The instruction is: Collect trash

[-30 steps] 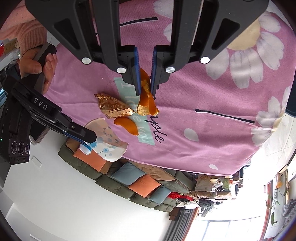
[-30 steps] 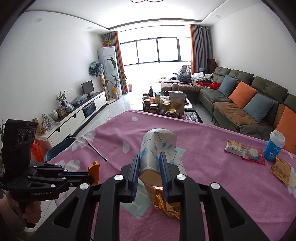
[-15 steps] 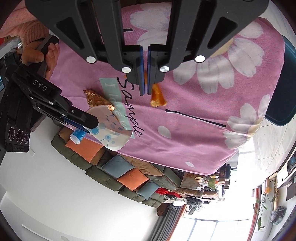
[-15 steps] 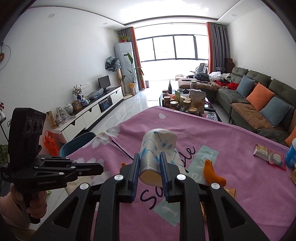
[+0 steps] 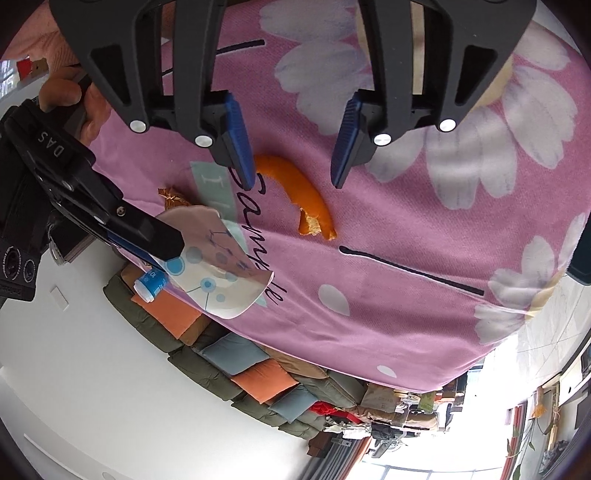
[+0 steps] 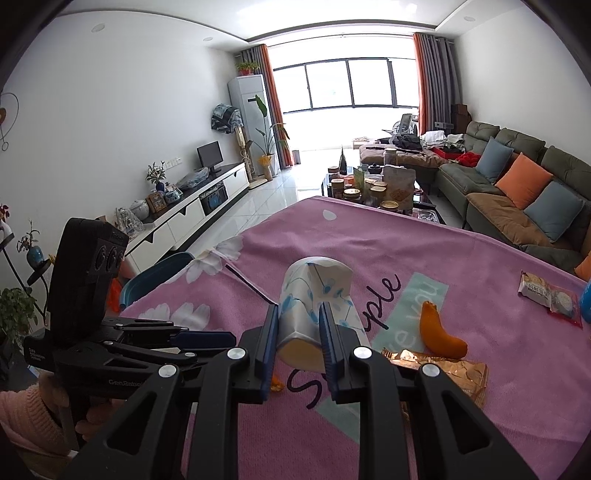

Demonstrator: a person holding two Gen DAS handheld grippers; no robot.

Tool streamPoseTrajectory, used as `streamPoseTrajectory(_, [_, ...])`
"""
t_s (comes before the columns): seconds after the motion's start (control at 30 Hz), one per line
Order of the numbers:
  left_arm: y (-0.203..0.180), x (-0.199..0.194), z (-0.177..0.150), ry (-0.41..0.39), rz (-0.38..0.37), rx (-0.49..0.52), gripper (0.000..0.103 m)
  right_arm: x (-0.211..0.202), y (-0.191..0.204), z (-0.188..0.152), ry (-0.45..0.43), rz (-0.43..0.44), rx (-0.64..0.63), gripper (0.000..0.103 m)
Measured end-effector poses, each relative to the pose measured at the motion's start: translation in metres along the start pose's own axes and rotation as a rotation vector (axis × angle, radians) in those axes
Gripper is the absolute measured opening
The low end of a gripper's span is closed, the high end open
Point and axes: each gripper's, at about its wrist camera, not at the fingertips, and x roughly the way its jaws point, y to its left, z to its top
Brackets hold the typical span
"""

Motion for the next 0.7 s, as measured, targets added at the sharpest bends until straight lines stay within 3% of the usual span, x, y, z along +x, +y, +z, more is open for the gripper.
streamPoseTrajectory(0.17, [-0.007,0.023,0.006,0.024,0.019,0.003,0.04,0.002,-0.004,-0.002,0.003,0.002,0.01,0.021])
streamPoseTrajectory(0.27, [-0.005,0.031,0.008,0.041,0.01,0.001,0.02,0.004,-0.005,-0.003,0.005,0.006,0.012,0.021])
streamPoseTrajectory(0.37, [-0.003,0.032,0.008,0.034,0.01,0.001,0.013,0.004,-0.006,-0.003,0.005,0.013,0.016,0.021])
streamPoseTrajectory(0.7, [-0.001,0.008,0.006,-0.017,0.036,0.013,0.011,0.008,0.002,-0.001,0.004,0.046,0.005,0.021])
